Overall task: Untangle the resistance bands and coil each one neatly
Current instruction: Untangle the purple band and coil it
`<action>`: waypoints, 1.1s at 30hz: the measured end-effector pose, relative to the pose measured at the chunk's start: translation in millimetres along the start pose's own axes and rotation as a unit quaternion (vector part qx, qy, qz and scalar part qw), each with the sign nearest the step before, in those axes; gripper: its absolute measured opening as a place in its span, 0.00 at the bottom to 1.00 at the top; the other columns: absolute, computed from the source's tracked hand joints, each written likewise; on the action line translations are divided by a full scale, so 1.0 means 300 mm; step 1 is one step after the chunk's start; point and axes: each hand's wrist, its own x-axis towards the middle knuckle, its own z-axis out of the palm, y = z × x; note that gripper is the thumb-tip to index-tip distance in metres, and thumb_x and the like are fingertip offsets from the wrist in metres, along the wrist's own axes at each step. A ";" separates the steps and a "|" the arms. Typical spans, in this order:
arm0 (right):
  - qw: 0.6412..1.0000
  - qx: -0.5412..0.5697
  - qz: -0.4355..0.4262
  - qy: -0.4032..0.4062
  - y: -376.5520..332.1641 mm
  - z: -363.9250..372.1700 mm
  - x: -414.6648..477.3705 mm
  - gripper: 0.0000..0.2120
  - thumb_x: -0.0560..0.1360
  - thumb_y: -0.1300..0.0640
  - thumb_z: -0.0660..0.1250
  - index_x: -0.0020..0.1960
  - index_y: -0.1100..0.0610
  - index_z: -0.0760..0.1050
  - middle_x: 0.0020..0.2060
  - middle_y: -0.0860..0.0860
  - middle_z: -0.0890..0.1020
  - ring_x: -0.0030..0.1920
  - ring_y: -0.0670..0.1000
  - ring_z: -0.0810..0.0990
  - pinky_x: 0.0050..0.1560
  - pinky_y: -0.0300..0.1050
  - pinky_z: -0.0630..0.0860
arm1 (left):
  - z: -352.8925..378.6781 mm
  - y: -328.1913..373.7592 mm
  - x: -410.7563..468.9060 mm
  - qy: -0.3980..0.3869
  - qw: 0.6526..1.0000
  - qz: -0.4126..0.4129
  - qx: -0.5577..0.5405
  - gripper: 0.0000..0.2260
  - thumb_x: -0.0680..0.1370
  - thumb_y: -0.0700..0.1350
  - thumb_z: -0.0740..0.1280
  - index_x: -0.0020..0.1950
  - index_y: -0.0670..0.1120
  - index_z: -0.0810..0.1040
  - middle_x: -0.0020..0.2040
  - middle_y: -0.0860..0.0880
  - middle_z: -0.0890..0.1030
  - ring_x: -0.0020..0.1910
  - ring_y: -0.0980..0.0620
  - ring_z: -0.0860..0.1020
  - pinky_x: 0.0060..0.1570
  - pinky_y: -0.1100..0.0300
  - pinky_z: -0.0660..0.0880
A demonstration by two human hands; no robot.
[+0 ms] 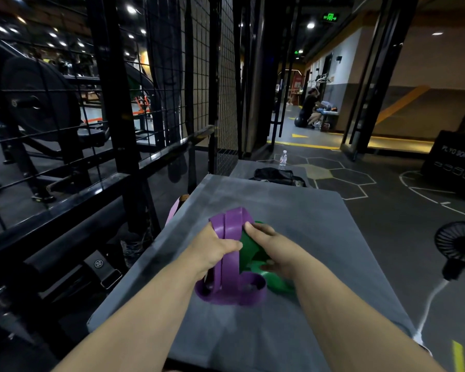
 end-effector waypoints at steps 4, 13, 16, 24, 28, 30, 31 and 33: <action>0.999 0.026 -0.038 -0.007 0.014 0.012 0.018 0.32 0.66 0.40 0.76 0.65 0.51 0.72 0.52 0.53 0.83 0.49 0.53 0.83 0.47 0.49 0.82 | -0.009 0.002 0.010 0.005 1.000 -0.019 0.007 0.10 0.70 0.31 0.71 0.49 0.40 0.80 0.46 0.37 0.82 0.49 0.38 0.81 0.57 0.44 0.76; 0.931 -0.064 -0.104 0.345 -0.054 -0.189 0.001 0.24 0.69 0.42 0.75 0.57 0.53 0.73 0.51 0.53 0.80 0.47 0.54 0.78 0.46 0.47 0.74 | -0.129 -0.005 0.046 0.077 0.992 -0.088 0.046 0.06 0.63 0.41 0.75 0.37 0.40 0.83 0.42 0.43 0.85 0.47 0.46 0.83 0.59 0.48 0.76; 0.909 -0.059 -0.082 0.404 -0.055 -0.269 0.001 0.31 0.71 0.38 0.71 0.66 0.54 0.69 0.50 0.51 0.76 0.47 0.54 0.74 0.46 0.47 0.69 | -0.175 0.038 0.038 0.086 0.992 -0.090 0.034 0.06 0.69 0.36 0.73 0.42 0.34 0.82 0.39 0.40 0.83 0.43 0.42 0.81 0.52 0.52 0.77; 0.899 -0.325 0.131 0.264 0.050 -0.294 0.132 0.35 0.77 0.34 0.57 0.76 0.54 0.60 0.69 0.61 0.69 0.66 0.64 0.70 0.65 0.57 0.69 | -0.189 0.162 0.005 0.032 0.996 -0.070 0.034 0.05 0.73 0.36 0.71 0.44 0.33 0.82 0.43 0.37 0.83 0.42 0.42 0.81 0.51 0.53 0.77; 0.938 -0.301 -0.003 0.171 0.035 -0.168 0.092 0.27 0.81 0.39 0.56 0.67 0.58 0.73 0.63 0.58 0.77 0.63 0.60 0.75 0.58 0.46 0.70 | -0.155 0.189 -0.014 0.014 0.997 -0.073 0.019 0.13 0.74 0.47 0.72 0.53 0.39 0.81 0.52 0.43 0.84 0.57 0.47 0.79 0.66 0.55 0.65; 0.984 -0.146 -0.078 0.063 0.006 -0.085 0.017 0.24 0.79 0.37 0.56 0.60 0.54 0.78 0.60 0.53 0.80 0.61 0.54 0.78 0.56 0.48 0.73 | -0.130 0.201 -0.022 0.017 0.997 -0.070 0.009 0.28 0.70 0.57 0.74 0.63 0.40 0.75 0.64 0.45 0.77 0.68 0.48 0.70 0.68 0.56 0.56; 0.991 -0.083 -0.103 -0.003 -0.005 -0.047 -0.018 0.25 0.77 0.35 0.56 0.58 0.53 0.79 0.59 0.52 0.81 0.59 0.52 0.79 0.57 0.47 0.74 | -0.122 0.196 -0.015 0.015 0.998 -0.063 0.005 0.38 0.65 0.64 0.76 0.66 0.40 0.73 0.68 0.45 0.73 0.69 0.47 0.68 0.70 0.51 0.56; 0.985 -0.043 -0.138 -0.092 -0.024 0.013 -0.075 0.29 0.74 0.31 0.60 0.56 0.55 0.79 0.53 0.52 0.84 0.54 0.53 0.82 0.57 0.48 0.76 | -0.113 0.188 -0.007 0.009 0.998 -0.064 -0.018 0.49 0.54 0.71 0.77 0.64 0.41 0.74 0.66 0.41 0.76 0.65 0.41 0.73 0.69 0.44 0.65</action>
